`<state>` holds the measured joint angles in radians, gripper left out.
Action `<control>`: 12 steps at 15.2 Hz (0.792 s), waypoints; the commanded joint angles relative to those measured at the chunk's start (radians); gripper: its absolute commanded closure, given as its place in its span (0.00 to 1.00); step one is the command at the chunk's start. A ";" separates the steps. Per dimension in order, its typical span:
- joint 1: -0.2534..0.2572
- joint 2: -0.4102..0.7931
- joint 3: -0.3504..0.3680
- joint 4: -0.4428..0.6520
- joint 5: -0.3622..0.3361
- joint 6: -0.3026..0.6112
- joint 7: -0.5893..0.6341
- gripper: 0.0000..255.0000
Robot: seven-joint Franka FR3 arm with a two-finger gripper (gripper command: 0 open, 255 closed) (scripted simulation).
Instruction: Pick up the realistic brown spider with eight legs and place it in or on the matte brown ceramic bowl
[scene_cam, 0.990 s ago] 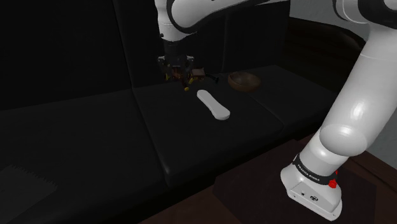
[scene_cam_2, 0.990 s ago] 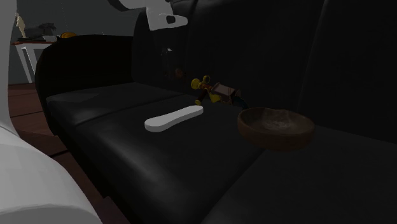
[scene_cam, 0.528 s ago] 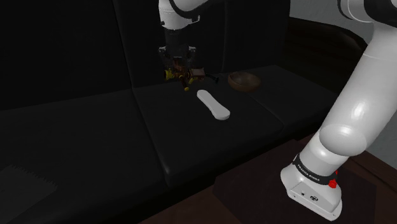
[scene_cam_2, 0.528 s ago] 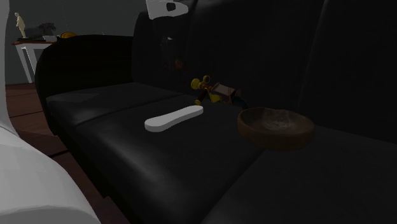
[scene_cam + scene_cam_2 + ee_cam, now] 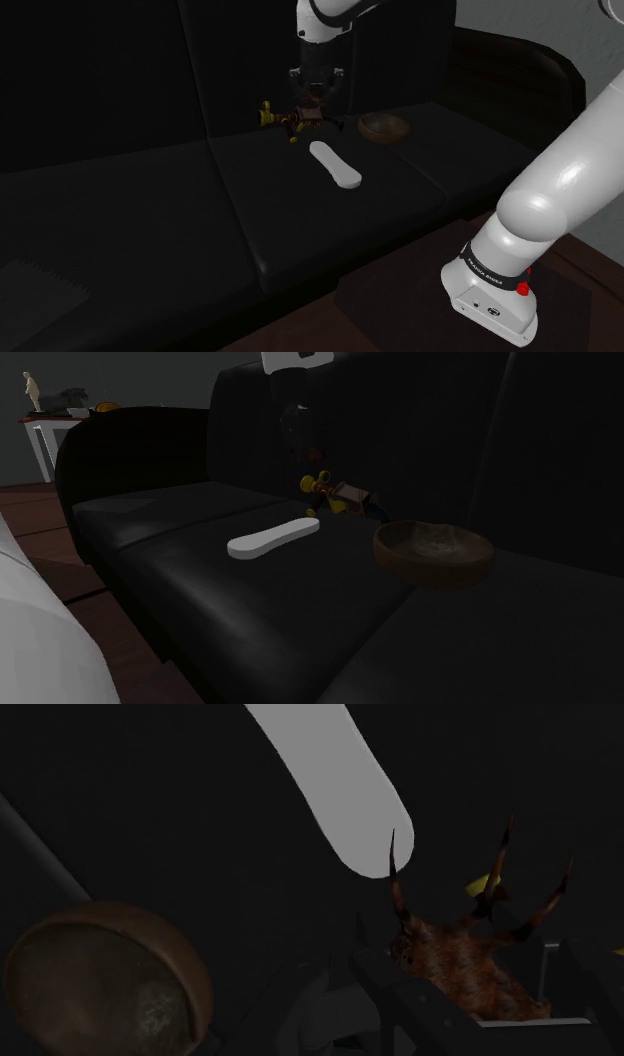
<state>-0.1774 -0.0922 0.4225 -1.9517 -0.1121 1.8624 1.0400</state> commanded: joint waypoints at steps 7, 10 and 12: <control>-0.070 -0.162 -0.126 -0.179 0.039 0.050 -0.213 1.00; -0.096 -0.202 -0.178 -0.222 0.038 0.062 -0.290 1.00; -0.113 -0.223 -0.212 -0.245 0.034 0.069 -0.340 1.00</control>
<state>-0.2820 -0.3037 0.2274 -2.1935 -0.0766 1.9370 0.7269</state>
